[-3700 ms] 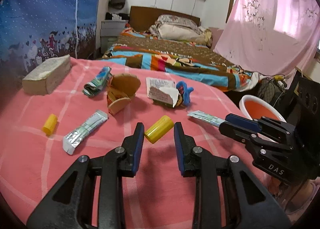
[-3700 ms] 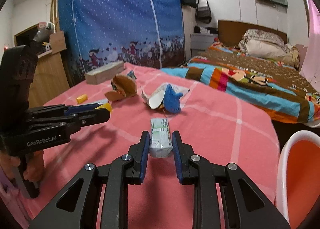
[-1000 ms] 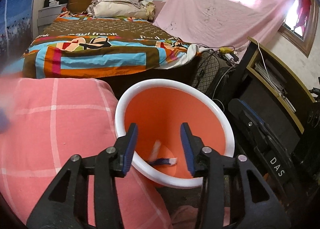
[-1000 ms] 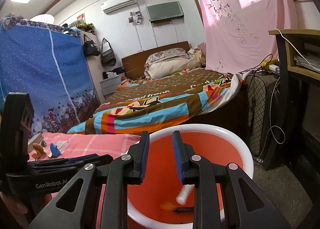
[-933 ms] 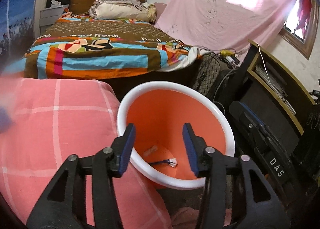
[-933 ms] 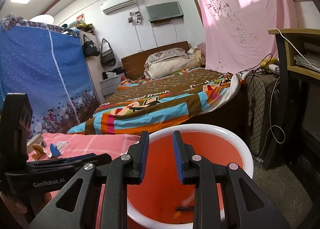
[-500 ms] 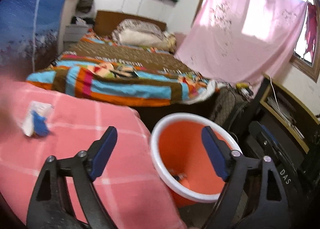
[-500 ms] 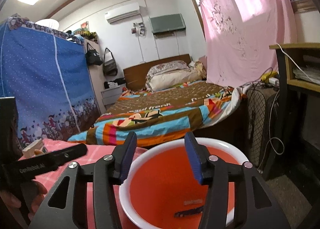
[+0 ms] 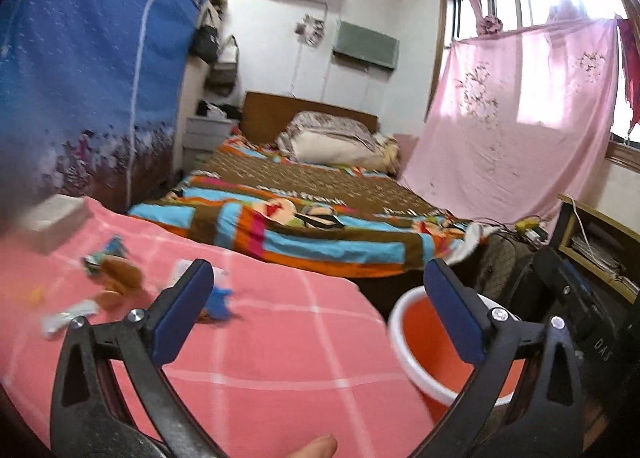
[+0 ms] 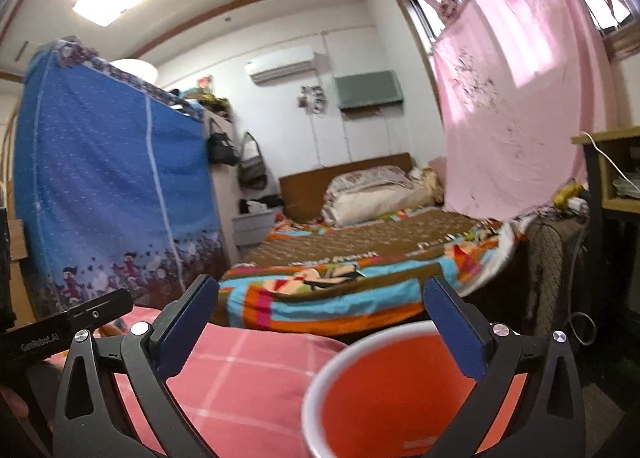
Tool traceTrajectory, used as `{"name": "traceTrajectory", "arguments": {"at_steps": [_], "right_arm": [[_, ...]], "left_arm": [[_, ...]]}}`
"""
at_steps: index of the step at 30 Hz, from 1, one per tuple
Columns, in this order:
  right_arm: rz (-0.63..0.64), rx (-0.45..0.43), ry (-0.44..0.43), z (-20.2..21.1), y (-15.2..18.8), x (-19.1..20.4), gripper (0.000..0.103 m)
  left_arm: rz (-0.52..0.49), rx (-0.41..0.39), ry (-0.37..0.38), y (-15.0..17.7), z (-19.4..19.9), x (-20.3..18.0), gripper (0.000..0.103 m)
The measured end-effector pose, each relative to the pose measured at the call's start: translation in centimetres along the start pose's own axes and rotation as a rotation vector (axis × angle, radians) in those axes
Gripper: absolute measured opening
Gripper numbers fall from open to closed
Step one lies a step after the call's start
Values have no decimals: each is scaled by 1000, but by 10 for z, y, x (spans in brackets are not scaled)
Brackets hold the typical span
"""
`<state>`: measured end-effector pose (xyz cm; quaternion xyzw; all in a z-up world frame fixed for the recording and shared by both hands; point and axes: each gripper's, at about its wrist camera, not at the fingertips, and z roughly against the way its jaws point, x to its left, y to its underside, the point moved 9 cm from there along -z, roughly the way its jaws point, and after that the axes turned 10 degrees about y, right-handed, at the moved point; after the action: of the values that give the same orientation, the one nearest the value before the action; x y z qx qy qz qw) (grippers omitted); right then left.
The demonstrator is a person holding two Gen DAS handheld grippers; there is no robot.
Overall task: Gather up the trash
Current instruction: 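Bring both tools back from the bucket to the bedspread, then grasp the white toothpaste tube with the left tool while the right tool grasps the blue-capped tube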
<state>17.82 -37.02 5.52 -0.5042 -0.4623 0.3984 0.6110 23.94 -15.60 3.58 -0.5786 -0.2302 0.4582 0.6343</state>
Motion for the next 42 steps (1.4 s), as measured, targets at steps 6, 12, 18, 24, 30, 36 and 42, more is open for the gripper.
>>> {"name": "traceTrajectory", "arguments": {"at_steps": [6,12,18,24,30,36,42], "right_arm": [[1,-71,-82,7,-6,36,103],[37,-95,-153,8,-3,78,103],[78,-89,-227,4,7,118,103],[125,-36,-277,-8,26,154,103],[172,60,-336,-22,48,181,103],[251,183,-353,-37,73,204,103],[305,315,-364,-52,97,216,82]], "left_arm": [[-16,-46,-81,-4,28,38,103],[-52,-72,-161,-9,52,77,103],[-93,-119,-230,-15,73,111,103],[-153,-130,-271,-16,80,133,103],[-138,-84,-274,-3,80,153,103],[-94,41,-269,8,63,170,103],[2,192,-237,30,40,186,99]]}}
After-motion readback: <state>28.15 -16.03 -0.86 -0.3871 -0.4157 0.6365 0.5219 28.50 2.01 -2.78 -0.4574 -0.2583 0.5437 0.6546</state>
